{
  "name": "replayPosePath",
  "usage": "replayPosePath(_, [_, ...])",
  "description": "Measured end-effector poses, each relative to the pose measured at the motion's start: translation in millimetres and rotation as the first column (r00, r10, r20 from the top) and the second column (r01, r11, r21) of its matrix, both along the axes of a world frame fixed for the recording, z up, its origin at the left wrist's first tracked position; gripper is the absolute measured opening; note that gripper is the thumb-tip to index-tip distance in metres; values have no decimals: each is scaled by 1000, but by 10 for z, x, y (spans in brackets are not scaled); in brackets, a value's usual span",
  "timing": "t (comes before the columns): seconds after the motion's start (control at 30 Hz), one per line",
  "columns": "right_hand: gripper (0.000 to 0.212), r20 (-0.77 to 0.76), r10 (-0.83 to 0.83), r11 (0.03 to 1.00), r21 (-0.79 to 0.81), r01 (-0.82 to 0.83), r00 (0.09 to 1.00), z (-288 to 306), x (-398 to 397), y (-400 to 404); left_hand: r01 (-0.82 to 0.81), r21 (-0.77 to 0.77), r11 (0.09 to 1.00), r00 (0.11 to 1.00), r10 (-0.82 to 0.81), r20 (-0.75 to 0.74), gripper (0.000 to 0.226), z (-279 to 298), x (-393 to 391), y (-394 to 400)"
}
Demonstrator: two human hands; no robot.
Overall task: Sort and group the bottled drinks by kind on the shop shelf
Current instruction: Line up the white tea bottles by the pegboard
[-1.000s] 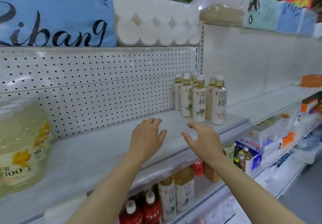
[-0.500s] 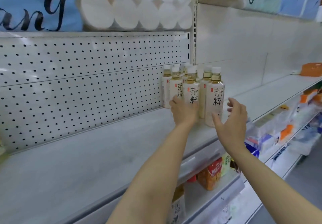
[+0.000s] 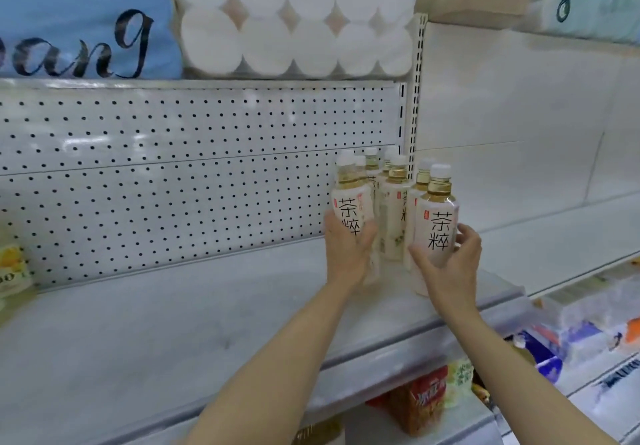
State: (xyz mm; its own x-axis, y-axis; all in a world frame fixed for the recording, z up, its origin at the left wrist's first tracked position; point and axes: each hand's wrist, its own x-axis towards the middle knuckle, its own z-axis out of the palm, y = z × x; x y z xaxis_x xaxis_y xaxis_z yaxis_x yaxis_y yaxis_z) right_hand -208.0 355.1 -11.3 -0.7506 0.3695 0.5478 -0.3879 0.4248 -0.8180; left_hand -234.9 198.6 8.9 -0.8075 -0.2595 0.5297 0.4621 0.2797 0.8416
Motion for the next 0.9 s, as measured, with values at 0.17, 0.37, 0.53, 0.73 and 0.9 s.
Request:
replayPosePath(0.17, [80, 172, -61, 990, 137, 37, 983, 7, -56, -17, -70, -19, 997, 995, 69, -70, 39, 122, 422, -880])
replayPosePath(0.37, [80, 158, 128, 985, 98, -145, 979, 9, 328, -965, -279, 32, 960, 958, 280, -63, 42, 77, 959, -2039])
replayPosePath(0.53, [77, 194, 299, 933, 149, -329, 935, 97, 431, -2142, -342, -22, 940, 939, 340, -60, 47, 102, 1219, -2835])
replayPosePath(0.73, [73, 241, 364, 894, 181, -410, 900, 174, 460, -3414, -363, -88, 928, 931, 365, 10, 40, -18, 1183, -3434])
replayPosePath(0.9, [73, 238, 348, 880, 249, -404, 907, 157, 345, -4073, -336, -152, 930, 936, 347, 57, 46, -85, 1065, -3808])
